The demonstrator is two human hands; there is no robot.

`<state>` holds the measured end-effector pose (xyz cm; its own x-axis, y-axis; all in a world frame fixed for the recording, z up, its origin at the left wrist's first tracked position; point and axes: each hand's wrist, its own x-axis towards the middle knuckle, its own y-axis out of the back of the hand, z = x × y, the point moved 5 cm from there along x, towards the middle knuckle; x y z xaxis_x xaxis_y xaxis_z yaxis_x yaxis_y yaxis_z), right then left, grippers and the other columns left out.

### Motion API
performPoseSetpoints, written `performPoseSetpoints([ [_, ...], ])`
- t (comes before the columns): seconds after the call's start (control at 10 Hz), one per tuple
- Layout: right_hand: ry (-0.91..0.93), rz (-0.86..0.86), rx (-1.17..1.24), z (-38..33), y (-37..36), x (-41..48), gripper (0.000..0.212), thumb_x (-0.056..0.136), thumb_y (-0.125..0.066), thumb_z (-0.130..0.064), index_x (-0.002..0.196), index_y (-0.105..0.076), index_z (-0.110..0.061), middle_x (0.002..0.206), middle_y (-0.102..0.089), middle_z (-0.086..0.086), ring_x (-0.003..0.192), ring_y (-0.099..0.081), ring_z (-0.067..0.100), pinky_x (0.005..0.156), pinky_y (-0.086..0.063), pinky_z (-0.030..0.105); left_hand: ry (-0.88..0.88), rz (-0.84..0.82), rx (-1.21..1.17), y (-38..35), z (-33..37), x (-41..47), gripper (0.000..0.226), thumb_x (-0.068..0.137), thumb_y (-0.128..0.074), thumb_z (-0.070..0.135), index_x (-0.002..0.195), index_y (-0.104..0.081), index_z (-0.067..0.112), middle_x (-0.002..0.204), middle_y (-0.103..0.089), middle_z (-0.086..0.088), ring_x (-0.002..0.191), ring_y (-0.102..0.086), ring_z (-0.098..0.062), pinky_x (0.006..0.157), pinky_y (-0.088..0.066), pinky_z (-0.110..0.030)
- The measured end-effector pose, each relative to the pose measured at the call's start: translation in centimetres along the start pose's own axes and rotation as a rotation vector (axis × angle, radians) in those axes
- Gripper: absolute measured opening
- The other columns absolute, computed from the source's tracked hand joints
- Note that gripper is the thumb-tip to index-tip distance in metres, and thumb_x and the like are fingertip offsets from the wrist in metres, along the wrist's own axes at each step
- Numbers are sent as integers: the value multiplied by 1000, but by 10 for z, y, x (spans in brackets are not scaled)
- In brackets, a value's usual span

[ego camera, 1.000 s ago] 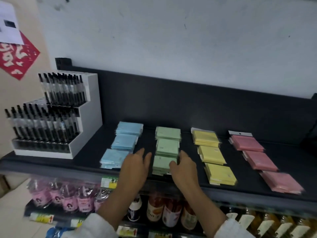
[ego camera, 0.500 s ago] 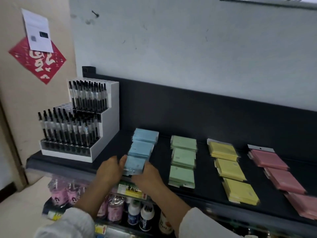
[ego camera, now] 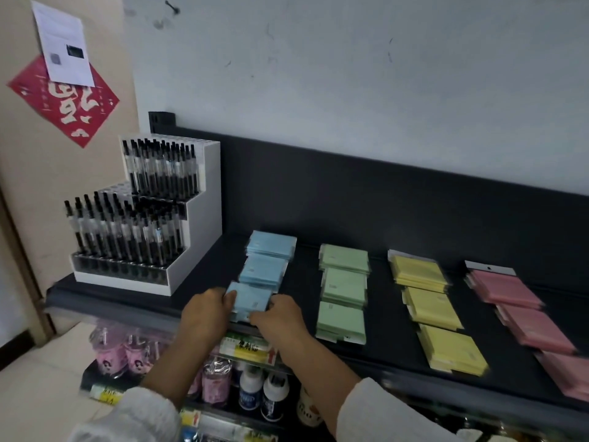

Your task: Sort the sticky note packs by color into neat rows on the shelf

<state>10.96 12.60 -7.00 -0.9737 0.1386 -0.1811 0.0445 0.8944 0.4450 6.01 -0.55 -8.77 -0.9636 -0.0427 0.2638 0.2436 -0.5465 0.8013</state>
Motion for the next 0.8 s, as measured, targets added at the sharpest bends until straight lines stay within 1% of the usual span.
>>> performPoseSetpoints([
  [0.1, -3, 6, 0, 1, 2, -1, 34, 82, -60, -10, 116, -63, -13, 111, -67, 4, 88, -62, 15, 56, -43, 15, -11, -8, 18, -1, 0, 1, 35, 97, -41, 32, 98, -66, 7, 92, -68, -17, 89, -61, -34, 66, -38, -31],
  [0.2, -1, 15, -7, 1, 1, -1, 34, 82, -59, -10, 116, -63, -13, 111, -67, 4, 92, -63, 17, 60, -43, 18, -15, -10, 33, 0, 2, 0, 35, 97, -40, 32, 99, -66, 8, 93, -68, -16, 88, -61, -33, 64, -35, -29],
  [0.3, -12, 9, -23, 1, 0, 0, 34, 82, -57, -9, 116, -62, -14, 111, -66, 5, 93, -64, 19, 64, -46, 22, 2, -58, 83, -1, 4, 3, 37, 98, -38, 33, 98, -64, 6, 95, -67, -17, 88, -60, -33, 64, -35, -29],
  [0.4, -12, 3, -12, -2, -1, -5, 36, 83, -56, -9, 118, -60, -13, 113, -65, 5, 94, -64, 19, 56, -45, 18, 41, -114, 125, 0, 8, 8, 42, 98, -35, 36, 96, -60, 1, 101, -64, -20, 93, -59, -35, 67, -36, -31],
  [0.5, 21, 16, -5, -2, 5, -11, 34, 84, -56, -10, 118, -59, -10, 111, -65, 5, 86, -60, 15, 46, -38, 12, 68, -83, 125, 9, 12, 6, 44, 98, -34, 38, 92, -57, 1, 101, -63, -22, 95, -59, -36, 68, -36, -31],
  [0.6, 76, 33, 31, 0, 15, -21, 31, 86, -54, -10, 117, -57, -9, 112, -63, 3, 87, -56, 12, 52, -41, 14, -23, 2, 151, 18, 17, 0, 39, 97, -38, 37, 85, -53, 4, 96, -65, -22, 91, -59, -36, 65, -38, -32],
  [0.7, 120, 14, 10, 3, 28, -41, 36, 90, -52, -11, 126, -50, -11, 127, -54, 4, 99, -54, 11, 69, -46, 15, -86, 21, 181, 24, 26, -14, 35, 95, -43, 37, 95, -58, 6, 95, -67, -19, 91, -61, -35, 69, -48, -36],
  [0.8, 175, 54, 19, 3, 53, -55, 52, 92, -52, -12, 141, -35, -10, 142, -42, 4, 123, -47, 18, 95, -42, 25, -124, 51, 252, 36, 42, -28, 32, 94, -45, 39, 110, -59, 16, 105, -66, -11, 99, -60, -29, 73, -49, -35],
])
